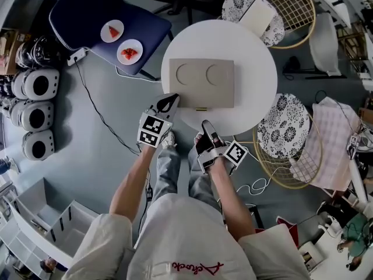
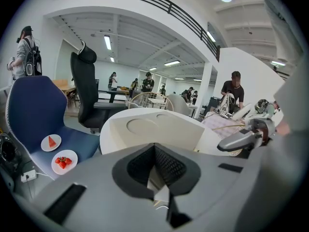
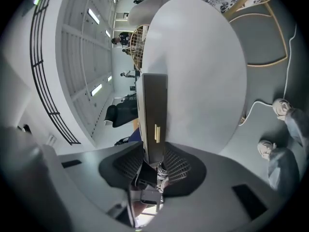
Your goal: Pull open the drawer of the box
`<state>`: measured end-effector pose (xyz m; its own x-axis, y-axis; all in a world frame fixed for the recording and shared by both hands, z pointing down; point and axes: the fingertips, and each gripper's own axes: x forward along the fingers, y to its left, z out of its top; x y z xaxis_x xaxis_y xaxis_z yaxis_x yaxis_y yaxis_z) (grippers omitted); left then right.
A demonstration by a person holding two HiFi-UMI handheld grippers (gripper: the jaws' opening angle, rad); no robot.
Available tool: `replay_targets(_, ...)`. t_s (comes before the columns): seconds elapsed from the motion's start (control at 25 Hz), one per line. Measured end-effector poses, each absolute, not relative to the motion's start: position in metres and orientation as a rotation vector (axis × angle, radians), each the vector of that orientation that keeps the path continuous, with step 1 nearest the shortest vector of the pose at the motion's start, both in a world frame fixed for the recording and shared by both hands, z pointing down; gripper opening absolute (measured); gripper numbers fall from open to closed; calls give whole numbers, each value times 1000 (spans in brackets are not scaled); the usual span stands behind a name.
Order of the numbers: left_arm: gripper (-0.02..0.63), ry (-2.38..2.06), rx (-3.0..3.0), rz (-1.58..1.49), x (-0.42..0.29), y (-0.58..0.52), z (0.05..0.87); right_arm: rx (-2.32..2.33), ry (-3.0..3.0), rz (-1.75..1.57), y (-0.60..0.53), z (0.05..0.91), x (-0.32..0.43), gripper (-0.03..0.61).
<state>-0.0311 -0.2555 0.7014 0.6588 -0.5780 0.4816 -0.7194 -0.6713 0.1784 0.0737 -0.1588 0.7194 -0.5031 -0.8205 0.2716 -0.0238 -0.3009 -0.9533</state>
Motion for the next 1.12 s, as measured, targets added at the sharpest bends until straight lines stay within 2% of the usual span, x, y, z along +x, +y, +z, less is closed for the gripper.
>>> replay_targets(0.44,11,-1014,2515,544,-32,-254,701,-1180,1375,-1797,-195,738,75,124)
replay_targets(0.52,11,-1013,2514,543,-31,-254,700,-1191,1356,-1791,-199,739,77,106)
replay_targets(0.6,11,-1012,2519,542,-30,-255,700,-1211,1352,-1790,-201,741,79,48)
replay_targets(0.64,11,-1011,2520,541,-30,-255,700,-1217,1355,-1787,-201,741,80,43)
replay_targets(1.12,11,-1006,2509,540,-32,-255,702,-1210,1335,-1792,-182,740,77,37)
